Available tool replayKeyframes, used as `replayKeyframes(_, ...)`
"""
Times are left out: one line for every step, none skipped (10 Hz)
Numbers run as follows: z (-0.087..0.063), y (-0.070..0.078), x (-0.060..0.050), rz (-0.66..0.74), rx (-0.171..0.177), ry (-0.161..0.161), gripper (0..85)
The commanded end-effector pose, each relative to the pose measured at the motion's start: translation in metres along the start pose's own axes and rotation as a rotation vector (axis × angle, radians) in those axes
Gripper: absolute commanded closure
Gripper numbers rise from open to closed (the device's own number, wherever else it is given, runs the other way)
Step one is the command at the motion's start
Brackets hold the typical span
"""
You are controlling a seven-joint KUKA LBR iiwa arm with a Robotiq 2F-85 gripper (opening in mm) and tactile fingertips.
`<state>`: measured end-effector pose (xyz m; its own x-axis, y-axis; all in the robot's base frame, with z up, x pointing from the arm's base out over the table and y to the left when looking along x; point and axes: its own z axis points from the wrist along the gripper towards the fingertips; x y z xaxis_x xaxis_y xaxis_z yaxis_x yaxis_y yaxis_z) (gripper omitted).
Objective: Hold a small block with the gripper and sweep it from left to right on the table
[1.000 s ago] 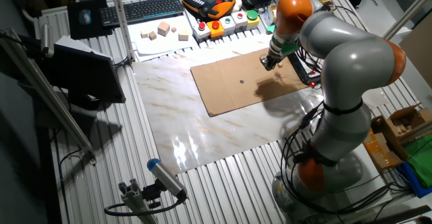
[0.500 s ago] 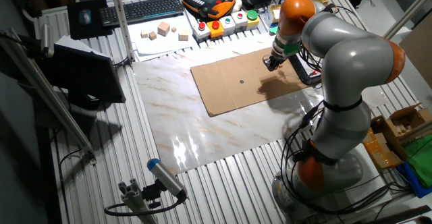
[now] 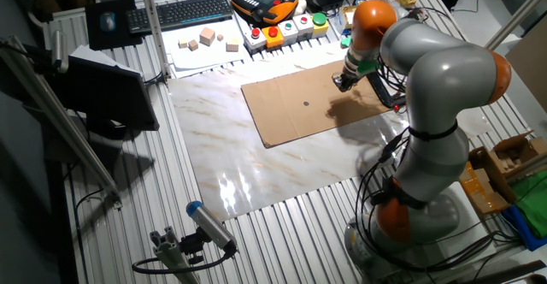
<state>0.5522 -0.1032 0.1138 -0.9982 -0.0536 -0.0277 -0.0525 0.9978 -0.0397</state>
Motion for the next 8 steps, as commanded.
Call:
replayKeyframes(0.004, -0.002, 0.001, 0.003, 0.002, -0.007, 84.3)
replayKeyframes(0.009, -0.003, -0.001, 0.012, 0.004, -0.018, 84.3)
replayKeyframes(0.012, -0.004, -0.001, 0.027, 0.015, -0.024, 84.3)
replayKeyframes(0.013, -0.006, 0.0, 0.038, 0.018, -0.028, 84.3)
replayKeyframes(0.012, -0.007, -0.001, 0.044, 0.016, -0.027, 84.3)
replayKeyframes(0.012, -0.007, -0.001, 0.049, 0.001, -0.023, 84.3)
replayKeyframes(0.014, -0.007, -0.001, 0.037, -0.002, -0.018, 84.3)
replayKeyframes(0.015, -0.006, -0.001, 0.018, -0.032, -0.015, 84.3)
